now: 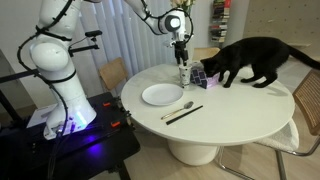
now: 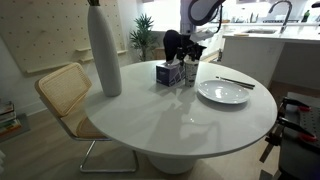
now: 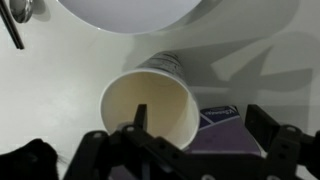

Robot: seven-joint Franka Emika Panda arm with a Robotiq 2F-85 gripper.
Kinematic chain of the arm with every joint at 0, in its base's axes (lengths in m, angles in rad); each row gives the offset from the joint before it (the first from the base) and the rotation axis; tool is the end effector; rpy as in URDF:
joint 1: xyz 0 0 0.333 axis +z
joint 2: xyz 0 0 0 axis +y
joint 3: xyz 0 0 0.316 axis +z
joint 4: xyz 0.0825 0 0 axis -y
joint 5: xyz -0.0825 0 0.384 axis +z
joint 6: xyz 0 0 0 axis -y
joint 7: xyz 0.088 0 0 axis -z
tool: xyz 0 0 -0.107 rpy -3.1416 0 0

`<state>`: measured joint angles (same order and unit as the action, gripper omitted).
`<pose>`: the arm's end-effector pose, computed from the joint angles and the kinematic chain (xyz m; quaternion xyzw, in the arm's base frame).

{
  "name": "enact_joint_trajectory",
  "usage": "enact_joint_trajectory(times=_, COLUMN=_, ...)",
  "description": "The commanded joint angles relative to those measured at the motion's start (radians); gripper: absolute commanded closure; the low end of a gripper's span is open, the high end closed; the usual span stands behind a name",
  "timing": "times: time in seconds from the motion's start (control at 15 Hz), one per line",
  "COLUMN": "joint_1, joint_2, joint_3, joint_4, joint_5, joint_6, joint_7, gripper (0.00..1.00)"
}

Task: Move the cup to the left of the plate

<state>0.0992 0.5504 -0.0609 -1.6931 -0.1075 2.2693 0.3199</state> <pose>0.6777 0.0277 0.2805 0.9931 -0.1017 0.0230 0.0542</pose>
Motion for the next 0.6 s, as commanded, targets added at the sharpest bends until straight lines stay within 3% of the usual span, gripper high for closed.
enact_joint_trajectory(times=0.0, joint_1=-0.019, joint_2=0.017, joint_3=0.001, joint_4=-0.001, joint_5=-0.004, joint_6=0.044, joint_7=-0.067, gripper=0.0)
enact_joint_trajectory(times=0.33, joint_1=-0.042, joint_2=0.048, joint_3=0.002, joint_4=0.007, joint_5=0.002, joint_6=0.069, joint_7=-0.127, gripper=0.01)
enact_joint_trajectory(times=0.4, joint_1=-0.044, joint_2=0.051, joint_3=0.002, joint_4=0.008, joint_5=0.002, joint_6=0.073, joint_7=-0.135, gripper=0.26)
enact_joint_trajectory(times=0.53, joint_1=-0.044, joint_2=0.049, joint_3=0.0, joint_4=0.004, joint_5=-0.001, joint_6=0.081, joint_7=-0.135, gripper=0.29)
